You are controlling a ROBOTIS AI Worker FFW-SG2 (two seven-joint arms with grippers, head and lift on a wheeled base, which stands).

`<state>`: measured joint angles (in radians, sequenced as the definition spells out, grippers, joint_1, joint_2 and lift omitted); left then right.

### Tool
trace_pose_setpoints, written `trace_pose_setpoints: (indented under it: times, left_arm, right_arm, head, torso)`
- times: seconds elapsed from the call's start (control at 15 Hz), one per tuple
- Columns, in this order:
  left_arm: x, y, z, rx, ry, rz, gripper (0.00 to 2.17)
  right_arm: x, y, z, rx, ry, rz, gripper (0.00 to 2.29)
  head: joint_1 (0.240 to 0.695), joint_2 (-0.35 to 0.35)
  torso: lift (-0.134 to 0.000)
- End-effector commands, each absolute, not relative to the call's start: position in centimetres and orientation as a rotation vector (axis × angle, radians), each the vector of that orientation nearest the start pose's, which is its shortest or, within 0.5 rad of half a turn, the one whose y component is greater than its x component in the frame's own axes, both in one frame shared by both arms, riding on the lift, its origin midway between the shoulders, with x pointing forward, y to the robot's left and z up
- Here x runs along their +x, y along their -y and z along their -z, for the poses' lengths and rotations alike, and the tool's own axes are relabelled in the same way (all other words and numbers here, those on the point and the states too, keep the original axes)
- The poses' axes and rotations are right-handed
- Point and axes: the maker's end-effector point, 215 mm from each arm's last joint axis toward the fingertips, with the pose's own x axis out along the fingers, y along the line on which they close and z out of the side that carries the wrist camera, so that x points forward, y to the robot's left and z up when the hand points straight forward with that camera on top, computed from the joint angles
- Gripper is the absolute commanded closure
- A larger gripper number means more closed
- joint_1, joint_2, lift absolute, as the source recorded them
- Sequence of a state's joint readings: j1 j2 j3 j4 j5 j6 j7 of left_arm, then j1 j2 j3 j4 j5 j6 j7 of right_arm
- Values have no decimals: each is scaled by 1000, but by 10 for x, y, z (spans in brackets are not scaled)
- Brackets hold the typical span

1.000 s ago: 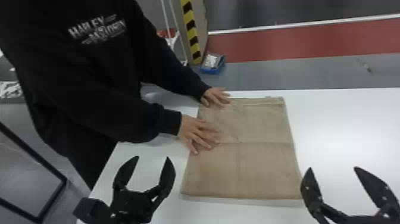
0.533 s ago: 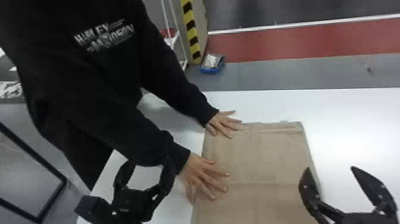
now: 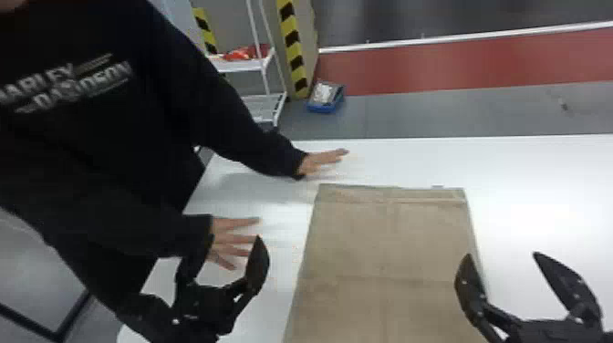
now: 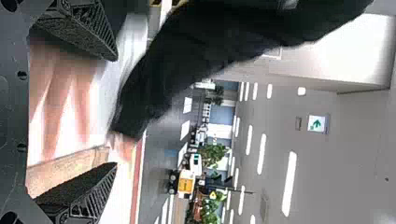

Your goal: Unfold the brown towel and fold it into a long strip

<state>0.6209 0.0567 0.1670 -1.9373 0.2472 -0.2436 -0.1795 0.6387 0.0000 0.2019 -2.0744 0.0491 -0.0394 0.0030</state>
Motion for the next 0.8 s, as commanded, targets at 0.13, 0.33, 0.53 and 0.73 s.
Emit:
trace_pose_setpoints:
  times: [0.13, 0.33, 0.53, 0.73]
  left_arm:
    - [400, -301, 362, -97, 6, 17, 80]
    - [400, -300, 362, -94, 1, 17, 80]
    - [399, -300, 365, -95, -7, 15, 80]
    - [399, -301, 364, -94, -5, 14, 80]
  right_arm:
    - [396, 118, 361, 62, -93, -174, 130]
    - [403, 118, 367, 60, -115, -175, 130]
    - [405, 117, 375, 57, -141, -175, 130]
    - [412, 121, 380, 48, -159, -170, 130]
  head:
    - [695, 258]
    - [695, 256]
    - [695, 254]
    - [695, 253]
  torso:
    - [-116]
    - [-116]
    - [-116]
    - [-116]
